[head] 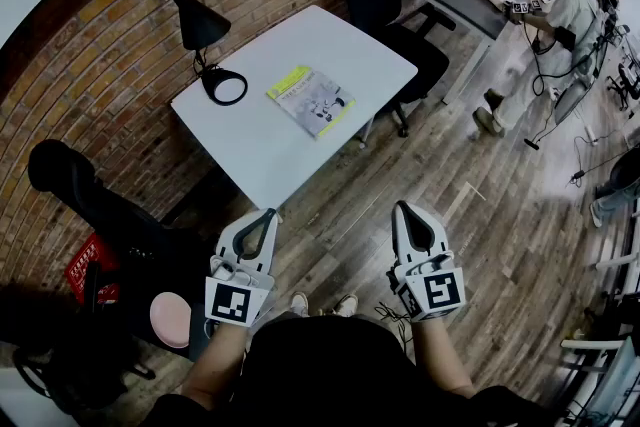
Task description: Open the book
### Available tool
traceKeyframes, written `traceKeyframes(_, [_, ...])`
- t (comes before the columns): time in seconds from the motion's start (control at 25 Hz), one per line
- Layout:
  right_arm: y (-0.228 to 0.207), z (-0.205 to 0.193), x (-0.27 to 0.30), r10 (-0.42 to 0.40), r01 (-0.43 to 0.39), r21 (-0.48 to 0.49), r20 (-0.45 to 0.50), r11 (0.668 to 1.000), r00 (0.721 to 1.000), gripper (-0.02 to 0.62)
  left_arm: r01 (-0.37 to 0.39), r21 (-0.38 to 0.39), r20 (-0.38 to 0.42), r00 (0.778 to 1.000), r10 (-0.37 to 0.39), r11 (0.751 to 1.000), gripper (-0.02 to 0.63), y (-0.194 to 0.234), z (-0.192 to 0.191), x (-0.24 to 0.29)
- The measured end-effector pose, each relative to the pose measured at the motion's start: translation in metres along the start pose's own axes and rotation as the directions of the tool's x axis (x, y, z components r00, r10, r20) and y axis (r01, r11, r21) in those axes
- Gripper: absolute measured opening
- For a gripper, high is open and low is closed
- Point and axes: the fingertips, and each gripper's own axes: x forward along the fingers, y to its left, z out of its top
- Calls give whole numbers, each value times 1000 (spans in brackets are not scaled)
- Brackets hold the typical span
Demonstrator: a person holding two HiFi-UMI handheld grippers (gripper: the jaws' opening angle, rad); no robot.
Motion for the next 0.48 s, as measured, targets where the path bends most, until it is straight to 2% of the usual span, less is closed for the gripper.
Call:
traceKeyframes(0.28, [-13, -7, -11, 4, -4, 9, -13, 1000, 1000, 11, 3, -9, -7, 1000, -3, 1000, 20, -13, -1, 11])
traceKeyframes(0.48, [-27, -13, -27, 73, -73, 97, 3, 993, 997, 11, -15, -8, -3, 1000, 15, 1000, 20, -32, 2, 17])
